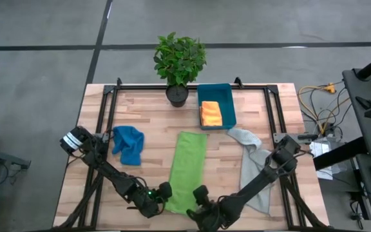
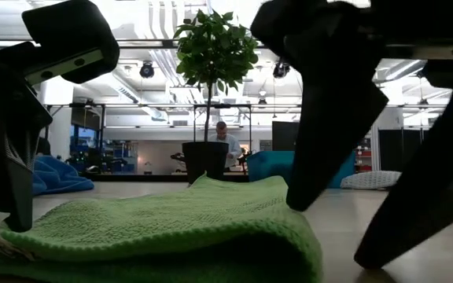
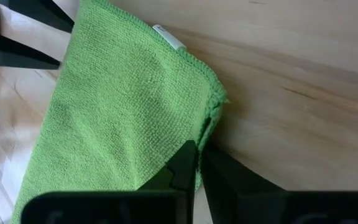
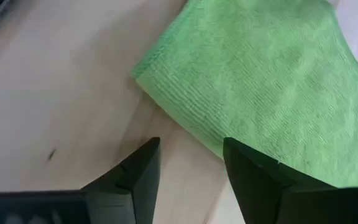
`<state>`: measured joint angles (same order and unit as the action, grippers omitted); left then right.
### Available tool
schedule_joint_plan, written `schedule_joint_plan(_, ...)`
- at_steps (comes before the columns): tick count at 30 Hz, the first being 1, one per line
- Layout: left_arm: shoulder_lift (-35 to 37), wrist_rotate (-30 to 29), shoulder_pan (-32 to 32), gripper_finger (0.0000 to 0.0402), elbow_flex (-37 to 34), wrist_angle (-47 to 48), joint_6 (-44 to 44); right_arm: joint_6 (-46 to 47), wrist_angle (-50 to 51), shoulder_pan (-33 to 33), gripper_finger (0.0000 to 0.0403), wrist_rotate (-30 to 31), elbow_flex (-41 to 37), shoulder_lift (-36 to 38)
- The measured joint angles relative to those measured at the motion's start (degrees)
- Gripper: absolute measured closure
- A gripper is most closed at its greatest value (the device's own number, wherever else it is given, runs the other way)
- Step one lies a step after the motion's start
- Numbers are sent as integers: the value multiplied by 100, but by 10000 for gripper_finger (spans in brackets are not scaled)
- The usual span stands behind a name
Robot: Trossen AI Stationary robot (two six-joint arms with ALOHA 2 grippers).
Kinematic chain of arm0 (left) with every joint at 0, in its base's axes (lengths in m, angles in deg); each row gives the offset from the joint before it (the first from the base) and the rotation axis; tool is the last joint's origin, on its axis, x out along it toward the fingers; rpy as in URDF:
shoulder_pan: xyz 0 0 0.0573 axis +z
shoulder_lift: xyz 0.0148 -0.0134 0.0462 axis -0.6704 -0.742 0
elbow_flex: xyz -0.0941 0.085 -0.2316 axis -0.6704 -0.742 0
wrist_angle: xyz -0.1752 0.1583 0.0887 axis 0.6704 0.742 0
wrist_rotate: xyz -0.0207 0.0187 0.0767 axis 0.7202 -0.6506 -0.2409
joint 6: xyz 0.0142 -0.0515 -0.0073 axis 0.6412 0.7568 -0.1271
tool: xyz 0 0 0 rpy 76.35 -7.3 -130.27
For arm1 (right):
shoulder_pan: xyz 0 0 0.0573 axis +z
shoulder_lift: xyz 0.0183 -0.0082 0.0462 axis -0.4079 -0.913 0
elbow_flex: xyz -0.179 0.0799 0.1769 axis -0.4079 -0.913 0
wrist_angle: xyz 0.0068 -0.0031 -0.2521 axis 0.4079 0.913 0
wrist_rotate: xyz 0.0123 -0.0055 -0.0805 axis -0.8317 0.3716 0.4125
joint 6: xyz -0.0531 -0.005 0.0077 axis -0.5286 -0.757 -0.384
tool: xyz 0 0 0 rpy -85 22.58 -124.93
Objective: Fold microfiber towels
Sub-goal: Fold the green microfiber towel
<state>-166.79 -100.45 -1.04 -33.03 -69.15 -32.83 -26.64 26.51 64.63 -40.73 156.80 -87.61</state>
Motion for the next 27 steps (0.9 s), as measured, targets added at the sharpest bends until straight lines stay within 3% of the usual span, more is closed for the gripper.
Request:
schedule_joint_plan(16,21,48,-6,389,-15,2,8,-970,-636,-7,280,417,52,-252)
schedule_joint_plan(27,125,102,-8,400,-24,96,47,-943,-551,-43,389,352,179,-284)
